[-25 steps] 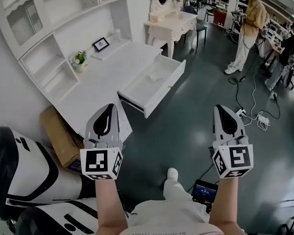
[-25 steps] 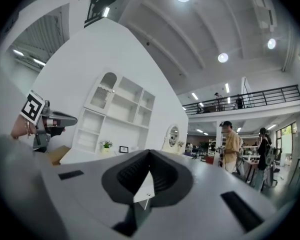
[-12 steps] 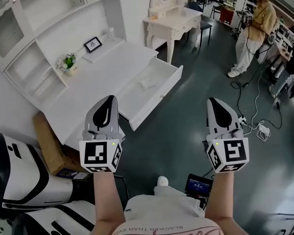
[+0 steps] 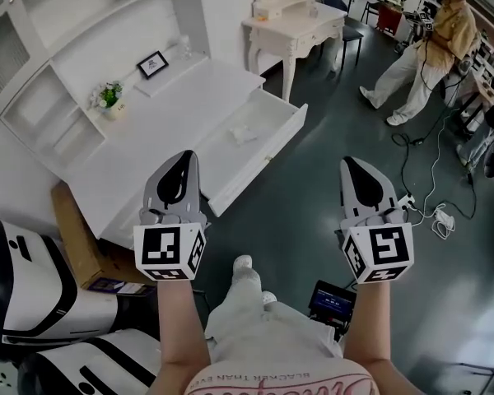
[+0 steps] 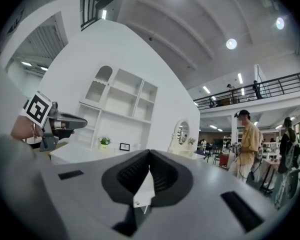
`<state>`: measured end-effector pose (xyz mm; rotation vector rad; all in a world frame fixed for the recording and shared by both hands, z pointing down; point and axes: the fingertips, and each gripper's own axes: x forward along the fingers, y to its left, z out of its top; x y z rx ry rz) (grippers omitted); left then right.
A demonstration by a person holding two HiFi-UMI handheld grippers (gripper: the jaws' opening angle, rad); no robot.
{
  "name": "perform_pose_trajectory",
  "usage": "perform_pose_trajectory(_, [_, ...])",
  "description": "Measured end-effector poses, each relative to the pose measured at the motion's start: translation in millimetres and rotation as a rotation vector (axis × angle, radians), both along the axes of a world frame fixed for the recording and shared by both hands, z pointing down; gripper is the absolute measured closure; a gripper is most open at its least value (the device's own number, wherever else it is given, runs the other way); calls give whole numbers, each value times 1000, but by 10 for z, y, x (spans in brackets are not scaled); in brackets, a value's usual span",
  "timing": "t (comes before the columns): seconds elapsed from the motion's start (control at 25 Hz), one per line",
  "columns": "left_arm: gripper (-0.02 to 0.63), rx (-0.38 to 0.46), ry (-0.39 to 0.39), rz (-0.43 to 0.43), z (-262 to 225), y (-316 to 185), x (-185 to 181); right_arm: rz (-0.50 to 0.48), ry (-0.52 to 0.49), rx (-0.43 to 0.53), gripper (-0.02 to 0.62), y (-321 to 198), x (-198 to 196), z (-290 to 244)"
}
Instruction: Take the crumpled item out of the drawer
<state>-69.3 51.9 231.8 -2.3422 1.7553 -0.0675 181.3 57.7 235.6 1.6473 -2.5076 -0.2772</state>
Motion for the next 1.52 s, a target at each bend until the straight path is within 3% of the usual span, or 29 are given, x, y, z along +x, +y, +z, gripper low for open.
perform_pose_trajectory(0.48, [603,-25,16,39,127,-817,-26,30,-18,-22,588,-645,3,132])
perform_pose_trajectory(0.64, [601,-41,21,42,207,-1259,-93,7,-48,-45,588,-1084,-120,185])
perform_pose_trajectory(1.12, [601,-113,65,92,460,-2711,-380,-15,1,-119,588,-2561,-697,445])
perform_pose_trajectory(1.16, [586,-122,78,102,477,-2817,-388,-12,2,-127,588,-2663,-720,468])
perform_pose_trajectory(1.24, [432,-134,102,114,496,-3014,-403,-7,2,-141,588,-2853,-766,507])
perform_pose_trajectory(1.32, [354,-144,107,123,531,-3176,-408,-6,8,-155,588,-3008,-816,554])
perform_pose_trajectory(1.52, [325,-193,100,140,730,-3442,-402,-7,34,-198,588,-3248,-899,722])
